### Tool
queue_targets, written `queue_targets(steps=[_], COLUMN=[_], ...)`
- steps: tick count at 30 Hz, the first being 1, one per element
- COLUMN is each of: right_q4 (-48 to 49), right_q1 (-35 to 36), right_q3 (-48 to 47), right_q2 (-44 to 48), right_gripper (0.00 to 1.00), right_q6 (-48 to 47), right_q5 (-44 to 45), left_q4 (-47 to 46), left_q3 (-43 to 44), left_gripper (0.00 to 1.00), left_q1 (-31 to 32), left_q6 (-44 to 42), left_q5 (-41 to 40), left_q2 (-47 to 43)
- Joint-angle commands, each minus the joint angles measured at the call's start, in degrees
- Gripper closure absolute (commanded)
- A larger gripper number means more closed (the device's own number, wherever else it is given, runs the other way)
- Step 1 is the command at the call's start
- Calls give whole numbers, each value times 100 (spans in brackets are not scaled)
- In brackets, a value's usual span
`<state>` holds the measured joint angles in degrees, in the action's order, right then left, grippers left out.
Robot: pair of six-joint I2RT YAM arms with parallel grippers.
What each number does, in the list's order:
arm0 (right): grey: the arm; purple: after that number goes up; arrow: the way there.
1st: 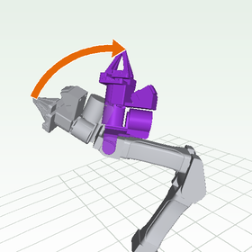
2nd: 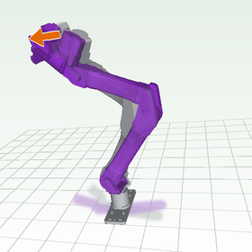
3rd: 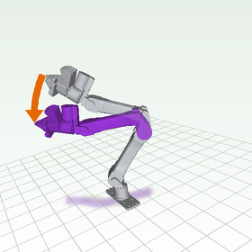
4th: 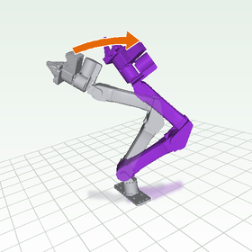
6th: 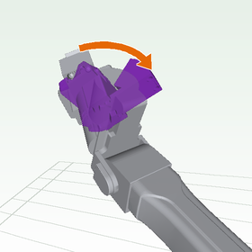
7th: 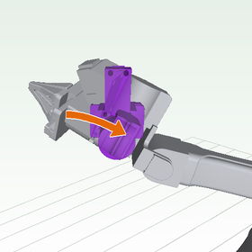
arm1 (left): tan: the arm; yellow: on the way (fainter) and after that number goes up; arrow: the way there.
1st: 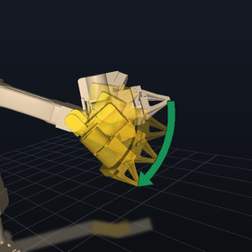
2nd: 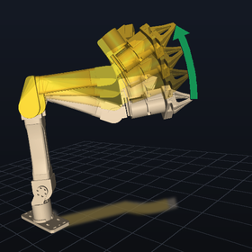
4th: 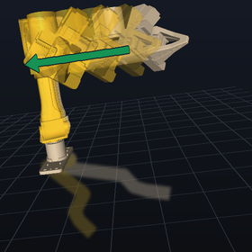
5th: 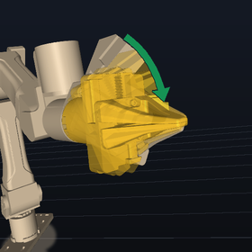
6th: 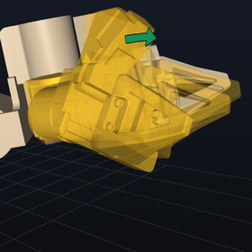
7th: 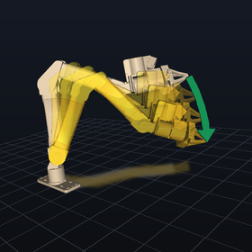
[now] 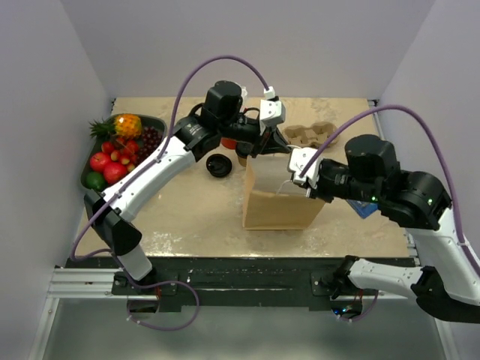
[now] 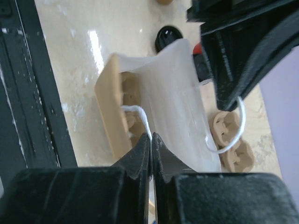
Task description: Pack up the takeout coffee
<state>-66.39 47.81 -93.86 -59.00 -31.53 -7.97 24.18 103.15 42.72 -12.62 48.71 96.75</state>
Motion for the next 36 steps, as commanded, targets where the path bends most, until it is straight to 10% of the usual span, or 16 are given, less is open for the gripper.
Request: queue_targets(steps=[1, 10, 25, 29, 32, 36], right_q4=[65, -164, 100, 678, 707, 689], right_q1=[-105, -97, -97, -88, -97, -97], right_q3=[-957, -2742, -1331, -441, -88, -368], right_q2=[-304, -1297, -938, -665, -647, -674], right_gripper=[100, 100, 100, 100, 64, 34], right_q6=[-55, 16, -64, 225, 138, 279], right_q5=[-424, -873, -1075, -1163, -997, -777], left_q4=[341, 868, 1282, 940, 772, 799], left_q3=[644, 1224, 681, -302, -742, -858], left_gripper=[100, 100, 99, 77, 48, 43], left_q1=[-80, -150, -264, -326, -334, -334], left_q6=[-460, -731, -1075, -1084, -1075, -1111], left_q5=[-45, -256, -520, -582, -924, -1030], left_q2=[-341, -517, -754, -903, -939, -1070])
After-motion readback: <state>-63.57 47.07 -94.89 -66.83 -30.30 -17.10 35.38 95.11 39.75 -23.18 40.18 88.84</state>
